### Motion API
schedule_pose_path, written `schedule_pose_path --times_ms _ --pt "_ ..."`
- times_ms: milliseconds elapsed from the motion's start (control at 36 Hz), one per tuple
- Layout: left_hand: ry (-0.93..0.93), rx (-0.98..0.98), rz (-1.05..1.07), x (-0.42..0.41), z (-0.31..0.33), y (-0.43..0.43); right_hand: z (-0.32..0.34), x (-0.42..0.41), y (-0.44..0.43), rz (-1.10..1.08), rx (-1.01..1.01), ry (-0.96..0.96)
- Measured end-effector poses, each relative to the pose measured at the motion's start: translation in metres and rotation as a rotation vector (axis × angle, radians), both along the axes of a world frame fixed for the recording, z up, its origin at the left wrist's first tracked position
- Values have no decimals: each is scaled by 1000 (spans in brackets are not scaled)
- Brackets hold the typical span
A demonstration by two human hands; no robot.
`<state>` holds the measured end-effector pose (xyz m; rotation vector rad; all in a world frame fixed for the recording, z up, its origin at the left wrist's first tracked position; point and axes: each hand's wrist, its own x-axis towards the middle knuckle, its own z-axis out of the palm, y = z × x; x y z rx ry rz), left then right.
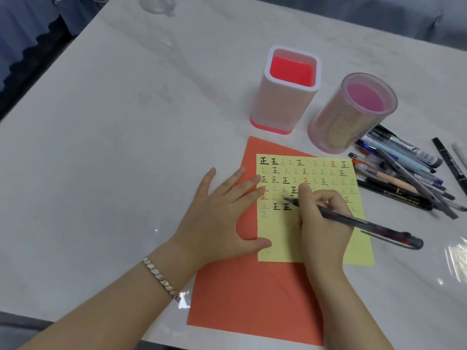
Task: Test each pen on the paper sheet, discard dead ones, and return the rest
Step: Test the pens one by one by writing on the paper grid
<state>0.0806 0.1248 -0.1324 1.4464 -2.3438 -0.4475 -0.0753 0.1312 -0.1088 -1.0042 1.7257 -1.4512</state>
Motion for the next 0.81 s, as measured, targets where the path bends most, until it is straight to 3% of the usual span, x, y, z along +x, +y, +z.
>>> schedule_pose_path --times_ms 111,194,278,361,583,806 --pt "-21 19 -5 0 1 0 11 -25 -9 88 109 41" --pt "-34 39 -13 0 3 0 27 -44 -17 211 266 -73" --pt "-38 36 -16 0 3 0 42 -53 3 267 76 155" --pt "-39 28 -22 0 2 1 46 -67 10 228 -36 161" --pt "-59 6 -40 0 1 1 70 -72 -1 356 211 -106" --pt "-44 -13 -39 0 0 1 73 -71 -7 336 386 -607"
